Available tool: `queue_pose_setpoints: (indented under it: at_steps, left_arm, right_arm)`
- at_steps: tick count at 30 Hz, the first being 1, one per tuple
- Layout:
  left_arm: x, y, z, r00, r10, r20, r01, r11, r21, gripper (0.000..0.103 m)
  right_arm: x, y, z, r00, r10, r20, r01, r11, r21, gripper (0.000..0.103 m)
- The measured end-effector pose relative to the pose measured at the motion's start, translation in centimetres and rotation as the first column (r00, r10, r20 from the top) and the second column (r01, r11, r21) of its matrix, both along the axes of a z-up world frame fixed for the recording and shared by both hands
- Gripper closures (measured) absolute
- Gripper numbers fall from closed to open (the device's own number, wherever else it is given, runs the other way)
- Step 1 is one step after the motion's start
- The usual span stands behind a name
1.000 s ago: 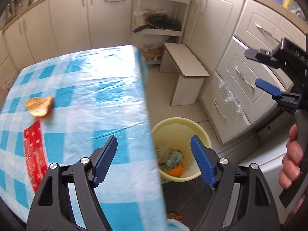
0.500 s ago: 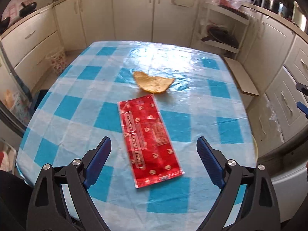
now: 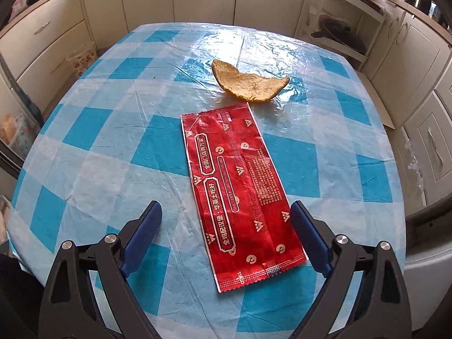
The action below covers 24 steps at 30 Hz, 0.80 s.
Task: Collect trash
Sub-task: 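Move both open tools back over the table toward the red wrapper, then grasp the red wrapper with the left tool while the right tool grasps an orange peel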
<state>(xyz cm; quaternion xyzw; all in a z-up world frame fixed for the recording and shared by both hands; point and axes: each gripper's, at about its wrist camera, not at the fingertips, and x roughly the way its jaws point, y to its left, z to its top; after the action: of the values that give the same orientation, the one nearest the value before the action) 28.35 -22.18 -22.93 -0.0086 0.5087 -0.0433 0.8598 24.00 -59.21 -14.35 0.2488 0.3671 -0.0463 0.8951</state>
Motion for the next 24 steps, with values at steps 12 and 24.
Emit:
queue_pose_setpoints:
  at_steps: [12,24]
  left_arm:
    - [-0.5,-0.6,0.0,0.995,-0.042,0.088,0.037,0.998,0.057,0.033]
    - [-0.5,4.3,0.6,0.994,-0.032,0.104,0.031,0.999,0.01,0.093]
  right_arm:
    - [2.9,4.7,0.6,0.995,0.098,-0.009,-0.098,0.995,-0.025,0.027]
    - [8.6,16.1,-0.9,0.946,0.313,-0.081,-0.318,0.947,-0.054,0.027]
